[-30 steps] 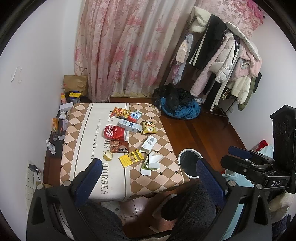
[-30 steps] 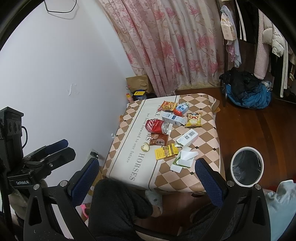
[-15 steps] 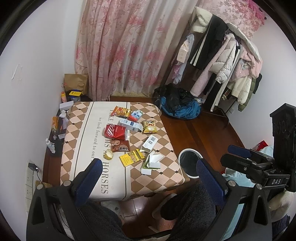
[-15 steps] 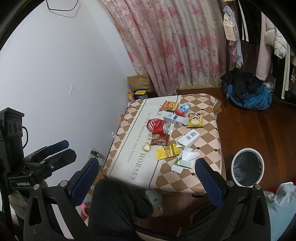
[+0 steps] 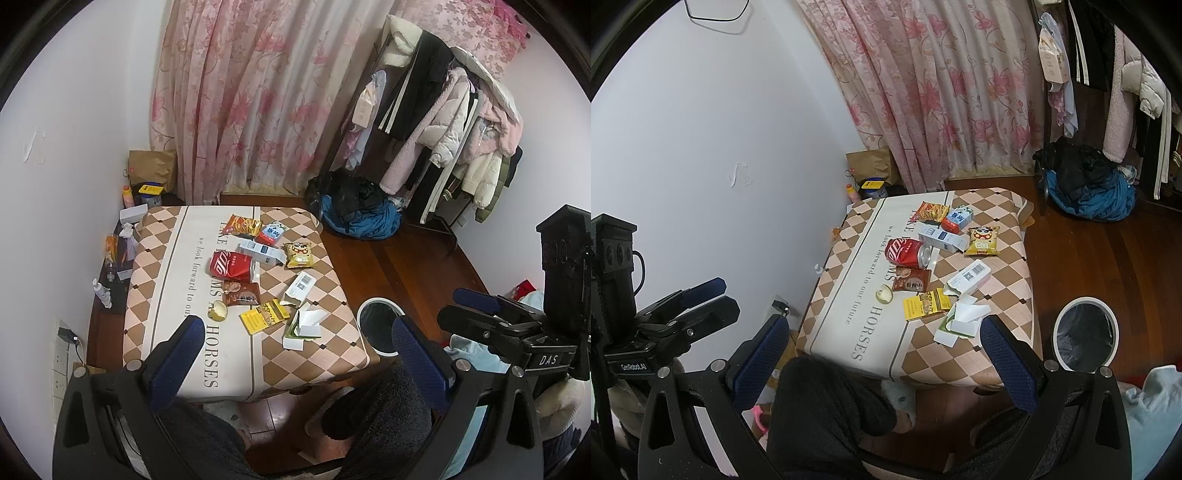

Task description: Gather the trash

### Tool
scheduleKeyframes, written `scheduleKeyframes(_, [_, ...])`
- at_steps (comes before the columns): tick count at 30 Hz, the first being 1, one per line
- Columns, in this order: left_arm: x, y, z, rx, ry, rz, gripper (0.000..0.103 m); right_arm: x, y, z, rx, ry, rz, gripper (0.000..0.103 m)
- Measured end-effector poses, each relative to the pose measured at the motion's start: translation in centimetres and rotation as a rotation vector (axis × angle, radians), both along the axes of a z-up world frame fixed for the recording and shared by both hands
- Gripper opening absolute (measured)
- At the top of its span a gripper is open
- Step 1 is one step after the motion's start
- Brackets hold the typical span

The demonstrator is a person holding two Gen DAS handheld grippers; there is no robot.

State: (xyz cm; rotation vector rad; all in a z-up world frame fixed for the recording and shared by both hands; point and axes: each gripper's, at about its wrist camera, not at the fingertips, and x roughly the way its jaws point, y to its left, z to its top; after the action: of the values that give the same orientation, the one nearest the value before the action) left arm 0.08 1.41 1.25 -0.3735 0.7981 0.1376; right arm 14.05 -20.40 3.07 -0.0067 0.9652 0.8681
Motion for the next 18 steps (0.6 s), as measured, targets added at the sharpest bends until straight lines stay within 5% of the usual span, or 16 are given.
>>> scheduleKeyframes(18, [0.03, 0.22, 0.32, -0.002, -0.003, 0.001, 0.103, 0.24, 0.30, 0.11, 0.000, -0.004, 0.000, 0.103])
